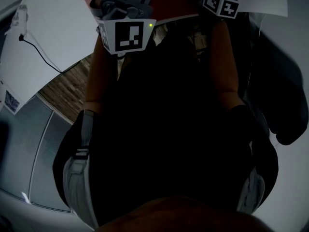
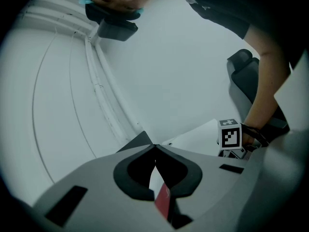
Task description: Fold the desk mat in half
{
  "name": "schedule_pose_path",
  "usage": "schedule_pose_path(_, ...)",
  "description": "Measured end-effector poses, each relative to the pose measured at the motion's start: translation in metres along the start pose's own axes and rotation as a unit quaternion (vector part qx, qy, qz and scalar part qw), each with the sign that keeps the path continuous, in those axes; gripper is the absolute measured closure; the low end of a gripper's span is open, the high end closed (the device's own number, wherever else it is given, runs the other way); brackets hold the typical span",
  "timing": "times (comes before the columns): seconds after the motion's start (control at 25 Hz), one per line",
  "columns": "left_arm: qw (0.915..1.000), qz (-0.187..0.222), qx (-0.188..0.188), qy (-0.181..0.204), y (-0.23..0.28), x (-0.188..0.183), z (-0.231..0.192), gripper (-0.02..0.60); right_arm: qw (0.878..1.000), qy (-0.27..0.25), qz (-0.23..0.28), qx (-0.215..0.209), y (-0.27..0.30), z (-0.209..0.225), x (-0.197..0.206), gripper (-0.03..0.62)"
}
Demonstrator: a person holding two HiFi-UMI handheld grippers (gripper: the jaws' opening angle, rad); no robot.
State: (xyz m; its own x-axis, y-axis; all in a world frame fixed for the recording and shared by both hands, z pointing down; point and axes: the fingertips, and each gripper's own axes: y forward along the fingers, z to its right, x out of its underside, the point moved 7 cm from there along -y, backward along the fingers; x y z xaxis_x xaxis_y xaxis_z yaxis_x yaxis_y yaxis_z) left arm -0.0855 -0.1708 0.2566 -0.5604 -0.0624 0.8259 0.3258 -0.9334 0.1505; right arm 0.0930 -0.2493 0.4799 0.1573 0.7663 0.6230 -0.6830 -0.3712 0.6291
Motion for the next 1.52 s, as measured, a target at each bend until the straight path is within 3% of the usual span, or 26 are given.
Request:
schedule_pose_path(0.28, 1.0000, 0.002, 0.005, 0.000, 0.001, 0.000, 0.002, 0.574, 0.998, -0.010, -0.056, 0.013, 0.005, 0.007, 0.003, 0.454)
schedule_pose_path(0.64, 0.9999, -0.004, 0.009, -0.005, 0.015, 0.001, 0.006, 0.574, 0.981, 0.056, -0.169, -0.080, -0.001, 0.023, 0.012, 0.463)
schedule_pose_path(0.88, 0.9998, -0.003, 0.017, -0.009, 0.020, 0.007, 0.008, 0.574, 0.982, 0.096, -0.128, -0.104, -0.011, 0.020, 0.017, 0.474)
schedule_pose_path(1.28, 0.9967, 0.030, 0.075, -0.007, 0.033, -0.005, 0.035, 0.574, 0.993, 0.024, -0.102, -0.055, -0.031, 0.009, 0.054, 0.482)
schedule_pose_path(1.52, 0.9898, 0.064, 0.127, -0.009, 0.032, -0.003, 0.056, 0.574, 0.996, -0.063, -0.058, 0.022, -0.042, -0.014, 0.064, 0.482)
